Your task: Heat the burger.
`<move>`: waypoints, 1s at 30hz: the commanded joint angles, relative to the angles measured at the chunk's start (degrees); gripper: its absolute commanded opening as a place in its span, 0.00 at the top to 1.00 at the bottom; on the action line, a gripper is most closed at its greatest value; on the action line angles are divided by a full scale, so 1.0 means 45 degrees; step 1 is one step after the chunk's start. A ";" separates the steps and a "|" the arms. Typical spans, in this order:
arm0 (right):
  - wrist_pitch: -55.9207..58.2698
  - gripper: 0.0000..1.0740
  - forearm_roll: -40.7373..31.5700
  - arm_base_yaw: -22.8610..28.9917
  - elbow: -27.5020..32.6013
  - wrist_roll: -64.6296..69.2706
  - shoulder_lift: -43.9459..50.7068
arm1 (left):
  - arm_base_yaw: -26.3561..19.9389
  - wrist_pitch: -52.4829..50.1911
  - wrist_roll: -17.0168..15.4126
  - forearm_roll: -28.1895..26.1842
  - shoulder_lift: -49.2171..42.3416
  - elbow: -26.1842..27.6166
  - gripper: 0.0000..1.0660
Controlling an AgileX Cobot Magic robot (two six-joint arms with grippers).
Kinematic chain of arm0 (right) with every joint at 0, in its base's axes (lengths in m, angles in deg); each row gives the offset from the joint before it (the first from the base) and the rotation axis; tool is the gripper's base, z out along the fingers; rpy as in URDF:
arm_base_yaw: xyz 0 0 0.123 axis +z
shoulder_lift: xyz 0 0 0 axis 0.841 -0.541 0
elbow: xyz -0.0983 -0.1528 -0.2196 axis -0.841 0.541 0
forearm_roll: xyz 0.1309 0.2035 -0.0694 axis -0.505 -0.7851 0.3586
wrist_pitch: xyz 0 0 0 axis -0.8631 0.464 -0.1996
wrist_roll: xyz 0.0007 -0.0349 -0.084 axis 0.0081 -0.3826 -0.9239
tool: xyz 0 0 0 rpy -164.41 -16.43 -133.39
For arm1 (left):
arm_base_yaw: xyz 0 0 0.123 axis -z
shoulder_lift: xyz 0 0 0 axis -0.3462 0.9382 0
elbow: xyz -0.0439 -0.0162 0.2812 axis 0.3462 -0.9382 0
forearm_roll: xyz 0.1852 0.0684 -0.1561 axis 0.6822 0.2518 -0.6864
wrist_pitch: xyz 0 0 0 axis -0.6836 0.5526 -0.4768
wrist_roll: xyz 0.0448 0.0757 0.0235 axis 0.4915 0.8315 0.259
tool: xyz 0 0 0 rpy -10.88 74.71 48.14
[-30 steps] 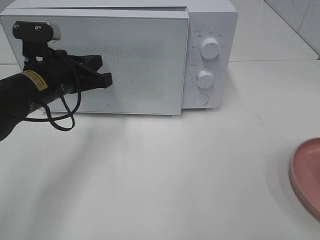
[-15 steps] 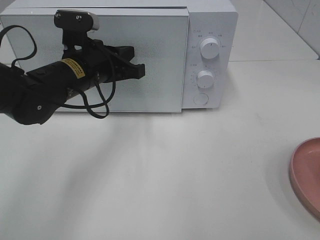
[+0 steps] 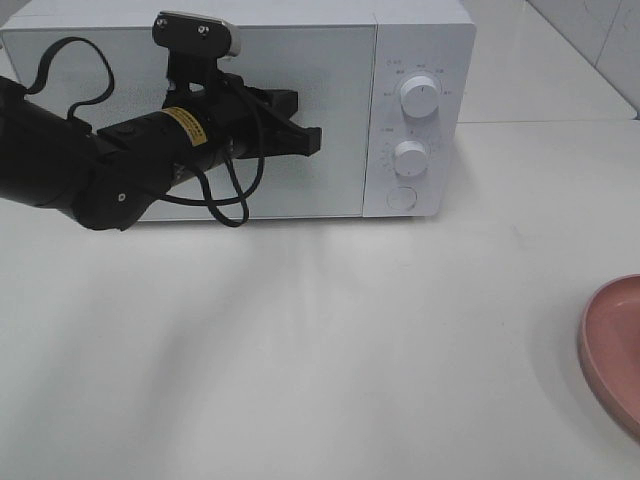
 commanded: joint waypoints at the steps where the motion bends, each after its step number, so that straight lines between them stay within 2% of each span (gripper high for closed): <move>1: -0.0102 0.29 0.0051 -0.0076 0.0025 -0.0076 0.0331 | -0.0484 -0.0191 -0.0064 -0.1872 0.0102 0.0611 1.00; 6: -0.0102 0.29 0.0051 -0.0076 0.0025 -0.0076 0.0331 | -0.0064 0.1031 -0.0140 -0.1490 -0.0255 0.0344 1.00; 15: -0.0102 0.29 0.0051 -0.0076 0.0025 -0.0076 0.0331 | 0.0547 0.2521 -0.0115 -0.1502 -0.1897 -0.1388 1.00; 17: -0.0102 0.29 0.0051 -0.0076 0.0025 -0.0076 0.0331 | 0.0598 0.4125 -0.0178 -0.1515 -0.2470 -0.1681 0.85; 18: -0.0102 0.29 0.0051 -0.0076 0.0025 -0.0076 0.0331 | 0.0598 0.4125 -0.0178 -0.1515 -0.2470 -0.1681 0.85; 19: -0.0102 0.29 0.0051 -0.0076 0.0025 -0.0076 0.0331 | 0.0637 0.5411 -0.0178 -0.1515 -0.2814 -0.1706 0.66; 20: -0.0102 0.29 0.0051 -0.0076 0.0025 -0.0076 0.0331 | 0.0637 0.5411 -0.0178 -0.1515 -0.2814 -0.1706 0.66; 21: -0.0102 0.29 0.0051 -0.0076 0.0025 -0.0076 0.0331 | 0.0649 0.6519 -0.0178 -0.1515 -0.3094 -0.1706 0.39; 22: -0.0102 0.29 0.0051 -0.0076 0.0025 -0.0076 0.0331 | 0.0662 0.6926 -0.0178 -0.1541 -0.3234 -0.1706 0.28; 23: -0.0102 0.29 0.0051 -0.0076 0.0025 -0.0076 0.0331 | 0.0662 0.6926 -0.0178 -0.1541 -0.3234 -0.1706 0.28; 24: -0.0102 0.29 0.0051 -0.0076 0.0025 -0.0076 0.0331 | 0.0688 0.7907 -0.0178 -0.1592 -0.3527 -0.1706 0.08; 25: -0.0102 0.29 0.0051 -0.0076 0.0025 -0.0076 0.0331 | 0.0688 0.7907 -0.0178 -0.1592 -0.3527 -0.1706 0.08; 26: -0.0102 0.29 0.0051 -0.0076 0.0025 -0.0076 0.0331 | 0.0688 0.8976 -0.0191 -0.1604 -0.3909 -0.1706 0.05; 30: -0.0102 0.29 0.0051 -0.0076 0.0025 -0.0076 0.0331 | 0.0688 1.0530 -0.0178 -0.1604 -0.4507 -0.1706 0.06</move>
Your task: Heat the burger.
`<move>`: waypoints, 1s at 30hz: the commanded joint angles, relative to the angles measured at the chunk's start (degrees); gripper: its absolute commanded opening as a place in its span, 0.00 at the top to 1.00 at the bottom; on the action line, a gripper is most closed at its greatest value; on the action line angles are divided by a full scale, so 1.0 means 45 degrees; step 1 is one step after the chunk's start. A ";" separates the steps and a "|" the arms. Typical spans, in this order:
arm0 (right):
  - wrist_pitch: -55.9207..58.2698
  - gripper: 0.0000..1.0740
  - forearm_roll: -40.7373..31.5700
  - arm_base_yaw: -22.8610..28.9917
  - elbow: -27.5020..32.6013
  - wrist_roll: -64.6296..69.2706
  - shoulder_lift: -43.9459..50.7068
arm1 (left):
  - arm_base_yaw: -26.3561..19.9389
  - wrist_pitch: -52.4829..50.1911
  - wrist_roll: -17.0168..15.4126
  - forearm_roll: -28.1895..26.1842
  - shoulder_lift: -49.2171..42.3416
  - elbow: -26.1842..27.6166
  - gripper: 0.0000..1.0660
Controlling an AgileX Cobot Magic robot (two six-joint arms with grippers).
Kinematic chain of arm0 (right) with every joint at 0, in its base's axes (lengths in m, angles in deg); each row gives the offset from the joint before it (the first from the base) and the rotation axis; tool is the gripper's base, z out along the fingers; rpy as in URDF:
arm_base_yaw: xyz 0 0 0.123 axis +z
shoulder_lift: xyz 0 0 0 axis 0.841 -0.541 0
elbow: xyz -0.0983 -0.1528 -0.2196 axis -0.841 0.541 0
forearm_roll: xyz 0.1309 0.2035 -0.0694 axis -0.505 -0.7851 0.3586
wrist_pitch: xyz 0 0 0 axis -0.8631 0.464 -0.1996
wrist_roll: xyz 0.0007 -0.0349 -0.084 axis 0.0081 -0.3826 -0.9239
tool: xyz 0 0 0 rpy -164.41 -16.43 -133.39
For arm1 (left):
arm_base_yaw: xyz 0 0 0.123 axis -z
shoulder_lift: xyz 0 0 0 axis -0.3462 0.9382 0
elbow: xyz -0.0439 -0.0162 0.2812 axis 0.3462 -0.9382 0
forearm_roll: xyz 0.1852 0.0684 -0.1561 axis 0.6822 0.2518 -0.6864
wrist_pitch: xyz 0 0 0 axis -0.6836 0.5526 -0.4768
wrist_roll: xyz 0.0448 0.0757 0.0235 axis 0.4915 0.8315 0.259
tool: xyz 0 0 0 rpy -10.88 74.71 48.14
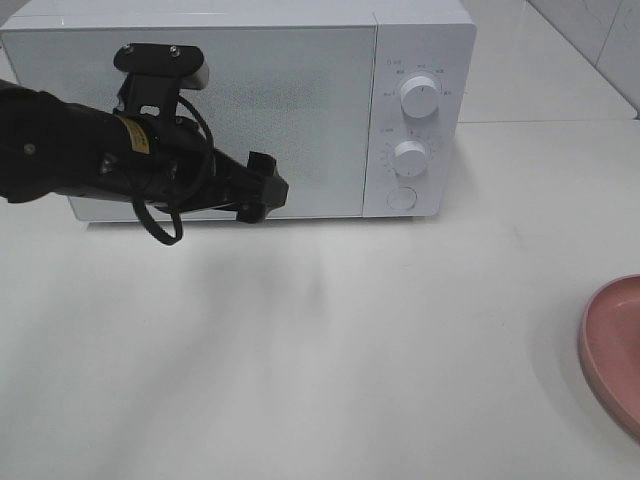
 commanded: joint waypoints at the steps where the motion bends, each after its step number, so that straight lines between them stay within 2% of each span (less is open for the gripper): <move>1: -0.0102 0.29 0.0051 -0.0076 0.0025 -0.0076 0.0331 | 0.0102 0.2343 -0.0038 -0.0127 -0.1031 -0.0025 0.06; 3: -0.0102 0.29 0.0051 -0.0076 0.0025 -0.0076 0.0331 | 0.0102 0.2763 -0.0038 -0.0127 -0.1210 -0.0025 0.06; 5: -0.0102 0.29 0.0051 -0.0076 0.0025 -0.0076 0.0331 | 0.0102 0.4826 -0.0025 -0.0127 -0.2075 -0.0025 0.06; 8: -0.0102 0.29 0.0051 -0.0076 0.0025 -0.0076 0.0331 | 0.0102 0.5309 0.0013 -0.0102 -0.2254 -0.0025 0.06; 10: -0.0102 0.29 0.0051 -0.0076 0.0025 -0.0076 0.0331 | 0.0089 0.7143 0.0089 0.0357 -0.2903 -0.0025 0.06; 13: -0.0102 0.29 0.0051 -0.0076 0.0025 -0.0076 0.0331 | 0.0025 0.7385 -0.0038 0.0357 -0.2967 -0.0025 0.06; 15: -0.0102 0.29 0.0051 -0.0076 0.0025 -0.0076 0.0331 | -0.0751 0.8773 -0.0598 0.0025 -0.3145 -0.0025 0.06; 16: -0.0102 0.29 0.0051 -0.0076 0.0025 -0.0076 0.0331 | -0.0751 0.8773 -0.0598 0.0025 -0.3145 -0.0025 0.06; 18: -0.0102 0.29 0.0051 -0.0076 0.0025 -0.0076 0.0331 | -0.1553 0.9664 -0.0560 -0.0306 -0.3234 -0.0025 0.06; 20: -0.0102 0.29 0.0051 -0.0076 0.0025 -0.0076 0.0331 | -0.1897 0.9957 -0.0535 -0.0369 -0.3323 -0.0025 0.06; 21: -0.0102 0.29 0.0051 -0.0076 0.0025 -0.0076 0.0331 | -0.2546 1.0479 -0.0446 -0.0369 -0.3501 -0.0025 0.06; 22: -0.0102 0.29 0.0051 -0.0076 0.0025 -0.0076 0.0331 | -0.2546 1.0479 -0.0446 -0.0369 -0.3501 -0.0025 0.06; 23: -0.0102 0.29 0.0051 -0.0076 0.0025 -0.0076 0.0331 | -0.3310 1.0899 -0.0255 -0.0369 -0.3731 -0.0025 0.06; 25: -0.0102 0.29 0.0051 -0.0076 0.0025 -0.0076 0.0331 | -0.3718 1.1103 -0.0191 -0.0344 -0.3858 -0.0025 0.06; 26: -0.0102 0.29 0.0051 -0.0076 0.0025 -0.0076 0.0331 | -0.4469 1.1510 0.0064 -0.0344 -0.4062 -0.0025 0.06; 27: -0.0102 0.29 0.0051 -0.0076 0.0025 -0.0076 0.0331 | -0.4469 1.1510 0.0064 -0.0344 -0.4062 -0.0025 0.06; 28: -0.0102 0.29 0.0051 -0.0076 0.0025 -0.0076 0.0331 | -0.5182 1.2070 0.0318 -0.0382 -0.4291 -0.0025 0.06; 30: -0.0102 0.29 0.0051 -0.0076 0.0025 -0.0076 0.0331 | -0.5526 1.2376 0.0433 -0.0395 -0.4431 -0.0025 0.06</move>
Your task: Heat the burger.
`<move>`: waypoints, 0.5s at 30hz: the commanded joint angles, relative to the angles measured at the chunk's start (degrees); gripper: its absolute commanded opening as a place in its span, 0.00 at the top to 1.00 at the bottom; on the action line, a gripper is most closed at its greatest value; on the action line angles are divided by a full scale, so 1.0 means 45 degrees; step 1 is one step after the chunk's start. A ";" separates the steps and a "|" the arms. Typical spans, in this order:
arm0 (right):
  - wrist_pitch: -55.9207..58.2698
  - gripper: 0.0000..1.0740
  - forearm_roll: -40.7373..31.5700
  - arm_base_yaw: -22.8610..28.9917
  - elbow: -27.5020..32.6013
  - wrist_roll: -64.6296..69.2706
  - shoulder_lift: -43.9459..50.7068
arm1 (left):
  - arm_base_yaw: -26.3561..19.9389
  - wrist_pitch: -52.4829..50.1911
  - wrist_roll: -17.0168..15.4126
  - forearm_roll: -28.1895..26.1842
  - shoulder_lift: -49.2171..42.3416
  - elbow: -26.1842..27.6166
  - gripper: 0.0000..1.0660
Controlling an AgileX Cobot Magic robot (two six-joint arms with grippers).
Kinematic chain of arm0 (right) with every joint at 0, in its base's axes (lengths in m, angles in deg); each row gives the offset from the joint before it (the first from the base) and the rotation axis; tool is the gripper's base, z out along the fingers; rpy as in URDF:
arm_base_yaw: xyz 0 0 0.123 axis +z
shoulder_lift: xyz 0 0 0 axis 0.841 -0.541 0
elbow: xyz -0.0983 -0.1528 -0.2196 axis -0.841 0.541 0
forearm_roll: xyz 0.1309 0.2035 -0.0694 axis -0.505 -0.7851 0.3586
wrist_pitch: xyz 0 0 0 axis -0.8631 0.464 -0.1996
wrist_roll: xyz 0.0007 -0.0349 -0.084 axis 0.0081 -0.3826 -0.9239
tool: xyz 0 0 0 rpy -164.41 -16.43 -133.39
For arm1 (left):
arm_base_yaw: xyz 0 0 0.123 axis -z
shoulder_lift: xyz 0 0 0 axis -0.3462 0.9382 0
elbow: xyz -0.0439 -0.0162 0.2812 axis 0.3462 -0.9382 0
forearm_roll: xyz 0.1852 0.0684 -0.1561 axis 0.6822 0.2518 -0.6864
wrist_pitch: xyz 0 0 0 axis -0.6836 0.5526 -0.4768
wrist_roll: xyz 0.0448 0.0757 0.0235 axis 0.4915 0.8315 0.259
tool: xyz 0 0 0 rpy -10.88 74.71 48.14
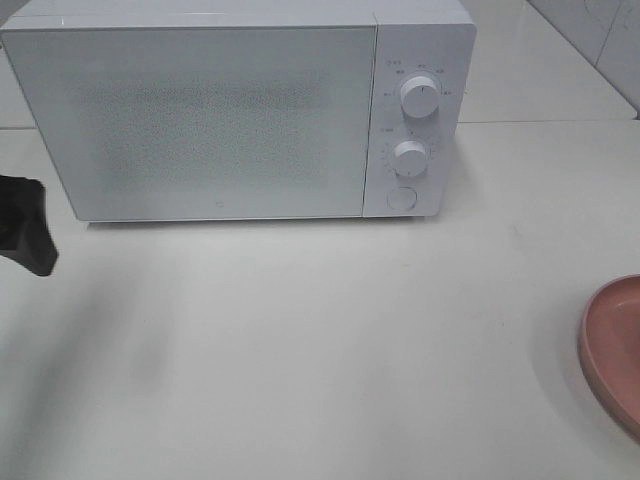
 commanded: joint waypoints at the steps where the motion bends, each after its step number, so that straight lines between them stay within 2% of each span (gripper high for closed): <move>1: -0.0102 0.29 0.0051 -0.0076 0.0025 -0.0076 0.0331 | -0.1311 0.1375 0.0637 -0.0115 -0.0637 -0.0025 0.06; 6: -0.0102 0.29 0.0051 -0.0076 0.0025 -0.0076 0.0331 | -0.2215 0.2381 0.0738 -0.0127 -0.1630 -0.0025 0.06; 10: -0.0102 0.29 0.0051 -0.0076 0.0025 -0.0076 0.0331 | -0.2432 0.2712 0.0738 -0.0076 -0.2368 -0.0127 0.06; 15: -0.0102 0.29 0.0051 -0.0076 0.0025 -0.0076 0.0331 | -0.2432 0.2648 0.0802 0.0344 -0.4469 -0.1248 0.06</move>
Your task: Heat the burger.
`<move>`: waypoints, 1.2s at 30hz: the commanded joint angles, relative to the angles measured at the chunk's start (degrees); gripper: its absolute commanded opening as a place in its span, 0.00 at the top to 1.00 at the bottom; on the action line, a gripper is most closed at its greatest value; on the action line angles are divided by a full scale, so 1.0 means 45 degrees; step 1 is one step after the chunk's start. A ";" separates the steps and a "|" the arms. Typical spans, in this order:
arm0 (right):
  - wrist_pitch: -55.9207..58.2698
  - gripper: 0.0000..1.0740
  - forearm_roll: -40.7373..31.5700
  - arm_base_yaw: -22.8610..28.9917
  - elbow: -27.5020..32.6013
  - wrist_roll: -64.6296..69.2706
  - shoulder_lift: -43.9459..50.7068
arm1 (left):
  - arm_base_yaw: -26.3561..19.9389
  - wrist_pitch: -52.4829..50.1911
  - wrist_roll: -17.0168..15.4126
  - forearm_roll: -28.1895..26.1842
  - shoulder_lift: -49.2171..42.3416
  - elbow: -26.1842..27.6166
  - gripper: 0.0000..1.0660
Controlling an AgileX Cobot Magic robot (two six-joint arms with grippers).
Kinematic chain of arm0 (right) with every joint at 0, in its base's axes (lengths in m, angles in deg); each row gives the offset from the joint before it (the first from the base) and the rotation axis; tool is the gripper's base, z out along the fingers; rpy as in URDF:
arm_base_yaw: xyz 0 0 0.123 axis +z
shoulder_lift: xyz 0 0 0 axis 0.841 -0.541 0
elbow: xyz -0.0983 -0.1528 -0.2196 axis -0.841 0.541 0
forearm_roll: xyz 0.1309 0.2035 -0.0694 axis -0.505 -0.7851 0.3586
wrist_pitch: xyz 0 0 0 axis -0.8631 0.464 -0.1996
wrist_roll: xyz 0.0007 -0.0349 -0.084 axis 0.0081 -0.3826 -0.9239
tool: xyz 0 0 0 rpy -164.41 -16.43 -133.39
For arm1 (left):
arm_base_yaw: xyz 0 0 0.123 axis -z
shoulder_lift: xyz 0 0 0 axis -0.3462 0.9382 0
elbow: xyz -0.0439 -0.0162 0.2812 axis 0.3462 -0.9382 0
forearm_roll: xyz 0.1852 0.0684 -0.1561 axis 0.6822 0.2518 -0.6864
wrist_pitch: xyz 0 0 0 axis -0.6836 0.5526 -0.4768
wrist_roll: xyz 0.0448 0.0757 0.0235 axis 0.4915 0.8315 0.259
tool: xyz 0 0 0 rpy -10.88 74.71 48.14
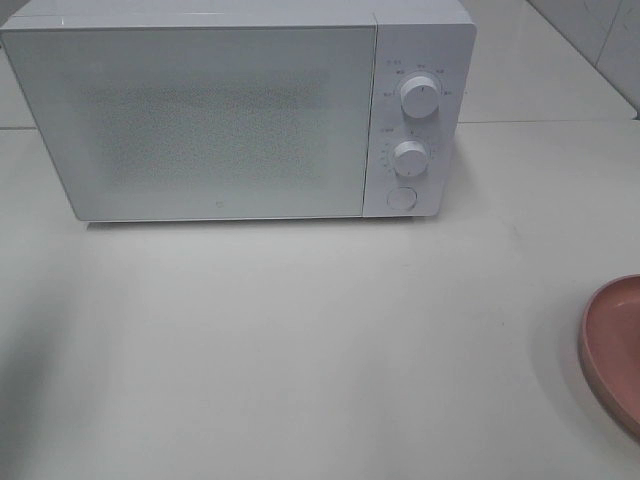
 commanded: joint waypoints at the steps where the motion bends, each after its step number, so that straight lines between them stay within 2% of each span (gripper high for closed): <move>1: -0.0102 0.29 0.0051 -0.0076 0.0025 -0.0076 0.0331 | -0.0025 0.0064 0.0115 0.0115 -0.0955 -0.0573 0.06; 4: -0.0102 0.29 0.0051 -0.0076 0.0025 -0.0076 0.0331 | -0.0025 -0.0140 0.0293 0.0115 -0.2139 -0.1197 0.06; 8: -0.0102 0.29 0.0051 -0.0076 0.0025 -0.0064 0.0331 | -0.0025 -0.0178 0.1019 0.0089 -0.4176 -0.2266 0.06; 9: -0.0102 0.29 0.0051 -0.0076 0.0025 -0.0064 0.0331 | -0.0025 -0.0178 0.1019 0.0089 -0.4176 -0.2266 0.06; 10: -0.0102 0.29 0.0051 -0.0076 0.0025 -0.0064 0.0331 | -0.0025 -0.0216 0.1019 0.0013 -0.5055 -0.2687 0.06; 17: -0.0102 0.29 0.0051 -0.0076 0.0025 -0.0064 0.0331 | -0.0025 -0.0688 0.1019 0.0013 -0.7856 -0.4049 0.06; 28: -0.0102 0.29 0.0051 -0.0076 0.0025 -0.0064 0.0331 | -0.0025 -0.0586 0.1019 -0.0140 -1.1650 -0.4240 0.06; 34: -0.0102 0.29 0.0051 -0.0076 0.0025 -0.0064 0.0331 | -0.0038 -0.0611 0.1019 -0.0509 -1.2860 -0.4240 0.06; 36: -0.0102 0.29 0.0051 -0.0076 0.0025 -0.0064 0.0331 | -0.0331 -0.0611 0.1019 -0.0522 -1.3089 -0.4240 0.06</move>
